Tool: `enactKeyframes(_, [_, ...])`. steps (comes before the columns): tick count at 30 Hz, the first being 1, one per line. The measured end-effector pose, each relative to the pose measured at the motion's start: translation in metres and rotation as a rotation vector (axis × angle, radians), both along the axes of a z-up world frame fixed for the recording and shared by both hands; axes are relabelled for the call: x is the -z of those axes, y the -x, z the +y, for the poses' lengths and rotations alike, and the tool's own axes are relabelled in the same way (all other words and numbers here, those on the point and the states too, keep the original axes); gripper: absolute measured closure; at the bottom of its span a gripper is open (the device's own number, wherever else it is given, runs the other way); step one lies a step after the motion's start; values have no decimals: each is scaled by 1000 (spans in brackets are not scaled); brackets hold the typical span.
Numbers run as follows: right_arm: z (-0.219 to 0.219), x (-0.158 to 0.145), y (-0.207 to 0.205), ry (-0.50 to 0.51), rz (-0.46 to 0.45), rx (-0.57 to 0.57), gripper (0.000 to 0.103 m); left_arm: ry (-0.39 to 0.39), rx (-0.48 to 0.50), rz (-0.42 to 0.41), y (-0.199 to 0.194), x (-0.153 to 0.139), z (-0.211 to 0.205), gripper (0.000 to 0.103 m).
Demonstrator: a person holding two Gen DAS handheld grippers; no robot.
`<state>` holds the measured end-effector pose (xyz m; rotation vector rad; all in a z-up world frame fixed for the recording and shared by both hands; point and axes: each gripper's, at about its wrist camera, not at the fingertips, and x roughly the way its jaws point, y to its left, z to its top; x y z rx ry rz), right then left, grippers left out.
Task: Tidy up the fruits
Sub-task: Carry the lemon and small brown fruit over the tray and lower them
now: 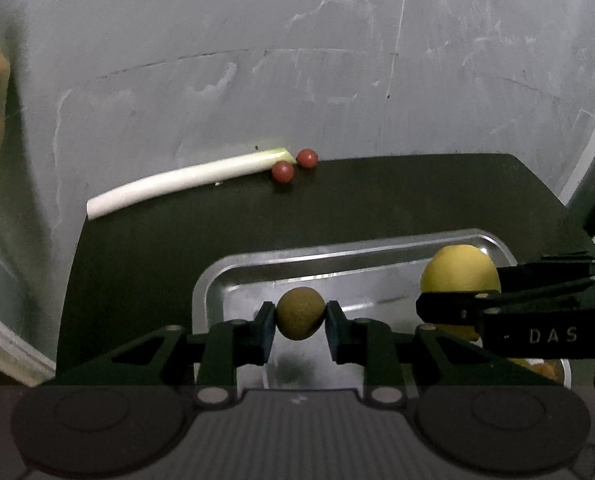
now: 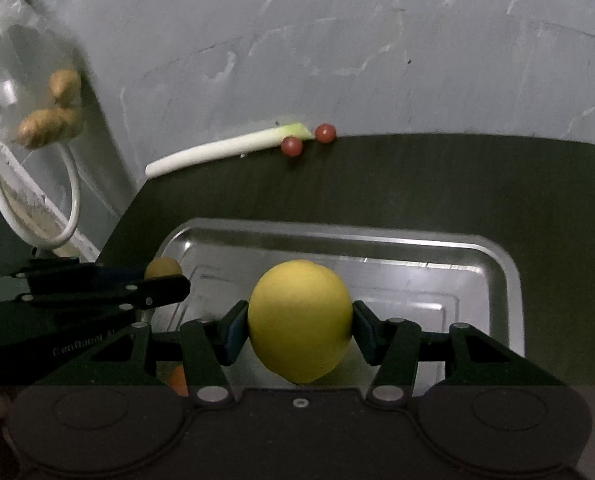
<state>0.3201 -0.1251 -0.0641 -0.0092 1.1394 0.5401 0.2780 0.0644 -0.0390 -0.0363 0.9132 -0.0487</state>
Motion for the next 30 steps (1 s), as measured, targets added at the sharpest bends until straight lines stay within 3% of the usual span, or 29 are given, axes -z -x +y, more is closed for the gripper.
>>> enactKeyframes(30, [11,17,13,36,32,-43,47,11,-39,52,27,8,10,74])
